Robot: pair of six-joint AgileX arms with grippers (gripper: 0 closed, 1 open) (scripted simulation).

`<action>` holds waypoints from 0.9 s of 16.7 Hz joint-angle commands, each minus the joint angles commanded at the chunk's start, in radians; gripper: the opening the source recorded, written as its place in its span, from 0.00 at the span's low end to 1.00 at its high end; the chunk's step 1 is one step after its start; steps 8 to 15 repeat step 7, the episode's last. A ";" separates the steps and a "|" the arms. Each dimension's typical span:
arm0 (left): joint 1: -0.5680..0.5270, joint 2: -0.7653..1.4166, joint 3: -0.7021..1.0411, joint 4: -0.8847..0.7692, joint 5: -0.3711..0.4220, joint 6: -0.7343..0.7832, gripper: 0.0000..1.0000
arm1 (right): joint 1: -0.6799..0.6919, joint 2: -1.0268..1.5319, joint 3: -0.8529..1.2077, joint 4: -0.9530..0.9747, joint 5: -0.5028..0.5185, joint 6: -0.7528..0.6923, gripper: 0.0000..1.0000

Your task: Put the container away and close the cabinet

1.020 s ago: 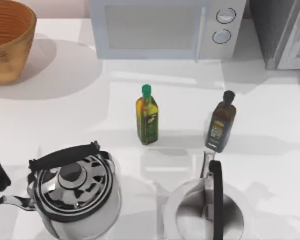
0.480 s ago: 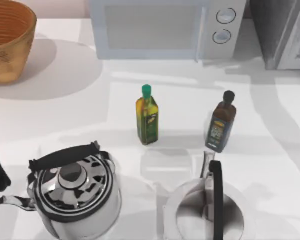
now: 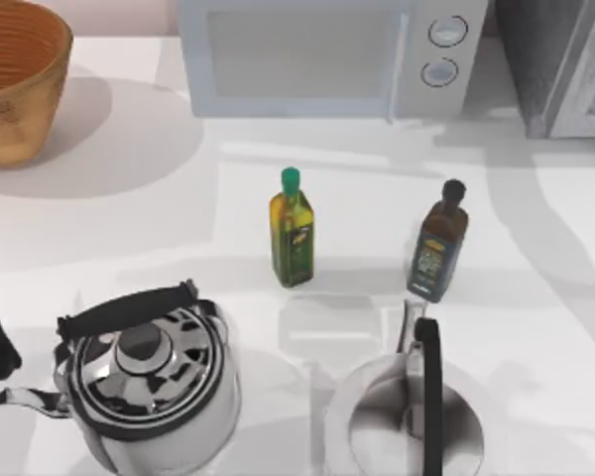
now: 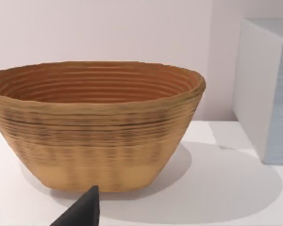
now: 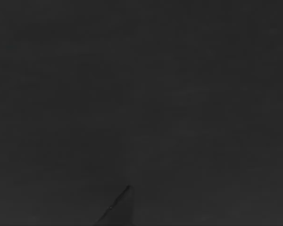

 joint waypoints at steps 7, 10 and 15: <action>0.000 0.000 0.000 0.000 0.000 0.000 1.00 | -0.075 0.135 0.093 0.040 -0.074 0.001 1.00; 0.000 0.000 0.000 0.000 0.000 0.000 1.00 | -0.075 0.135 0.093 0.040 -0.074 0.001 1.00; 0.000 0.000 0.000 0.000 0.000 0.000 1.00 | -0.075 0.135 0.093 0.040 -0.074 0.001 1.00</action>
